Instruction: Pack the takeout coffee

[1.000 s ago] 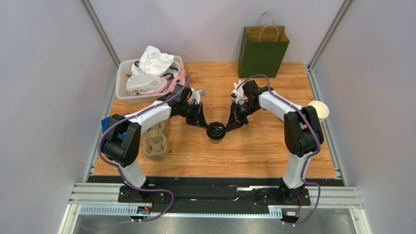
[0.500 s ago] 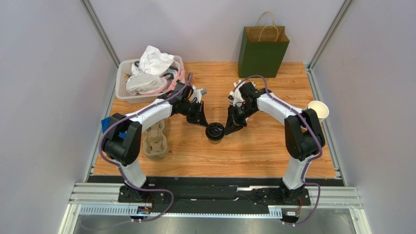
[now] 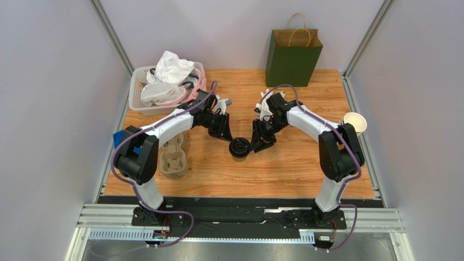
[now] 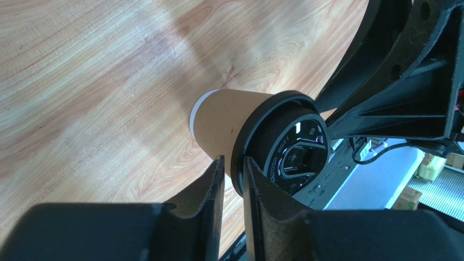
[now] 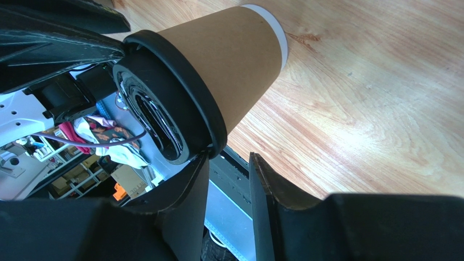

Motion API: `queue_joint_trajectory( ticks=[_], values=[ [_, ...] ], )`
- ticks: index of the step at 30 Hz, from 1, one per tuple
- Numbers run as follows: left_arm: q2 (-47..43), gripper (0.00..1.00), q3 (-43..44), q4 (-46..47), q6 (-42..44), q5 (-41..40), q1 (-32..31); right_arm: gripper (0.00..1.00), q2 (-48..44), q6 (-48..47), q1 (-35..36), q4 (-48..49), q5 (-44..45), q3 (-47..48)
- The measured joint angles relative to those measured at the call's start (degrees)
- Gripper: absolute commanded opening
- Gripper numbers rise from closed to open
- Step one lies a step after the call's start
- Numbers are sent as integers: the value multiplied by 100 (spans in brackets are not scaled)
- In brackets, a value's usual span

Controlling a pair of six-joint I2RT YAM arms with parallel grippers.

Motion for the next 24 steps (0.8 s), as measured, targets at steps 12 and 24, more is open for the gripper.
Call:
queue_joint_trajectory(
  ticks=[12,24],
  values=[
    [9,35,516,-98,22,44,72,37,-378,-74,-105,-42,0,-111],
    [-1578,29,-1244,98,-415,363,227,28,-398,-83,-426,76,-173,190]
  ],
)
